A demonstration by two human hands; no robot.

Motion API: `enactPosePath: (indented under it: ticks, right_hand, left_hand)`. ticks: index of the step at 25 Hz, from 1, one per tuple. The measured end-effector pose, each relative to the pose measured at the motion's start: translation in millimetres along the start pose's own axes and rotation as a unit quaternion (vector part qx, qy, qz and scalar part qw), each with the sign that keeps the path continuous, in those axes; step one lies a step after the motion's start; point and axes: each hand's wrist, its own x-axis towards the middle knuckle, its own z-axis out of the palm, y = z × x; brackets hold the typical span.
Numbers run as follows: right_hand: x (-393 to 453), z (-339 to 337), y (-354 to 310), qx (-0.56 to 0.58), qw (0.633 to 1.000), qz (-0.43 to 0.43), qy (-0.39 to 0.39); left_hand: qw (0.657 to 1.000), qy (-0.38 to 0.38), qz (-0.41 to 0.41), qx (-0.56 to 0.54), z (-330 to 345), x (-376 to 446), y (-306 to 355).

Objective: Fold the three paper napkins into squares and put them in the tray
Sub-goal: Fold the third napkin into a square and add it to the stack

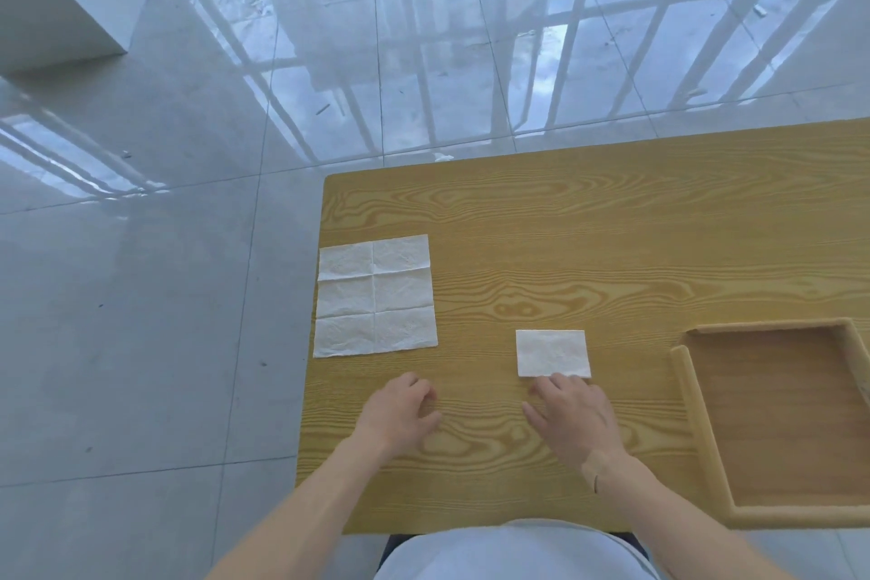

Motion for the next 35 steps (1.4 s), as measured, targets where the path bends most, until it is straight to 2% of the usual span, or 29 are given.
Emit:
enactPosePath:
  ticks: [5, 13, 21, 27, 35]
  right_hand:
    - [16.2, 13.0, -64.8, -0.002, 0.999, -0.029, -0.039]
    - [53.0, 22.0, -133.8, -0.044, 0.998, -0.049, -0.023]
    - [85.6, 17.4, -151.4, -0.068, 0.996, -0.054, 0.007]
    - [99.2, 17.9, -150.7, -0.082, 0.996, -0.041, 0.014]
    - [89.2, 28.5, -149.4, -0.057, 0.991, -0.076, 0.092]
  left_hand:
    - [0.998, -0.005, 0.010, 0.057, -14.8, -21.3, -69.1]
    - [0.995, 0.016, 0.031, 0.088, -38.3, -22.9, -151.8]
    - [0.991, 0.104, 0.040, 0.080, -60.7, 3.7, -177.7]
    - [0.987, 0.129, 0.046, 0.083, -66.5, 21.5, -179.0]
    - [0.976, 0.178, 0.071, 0.101, -60.4, 15.7, -172.5]
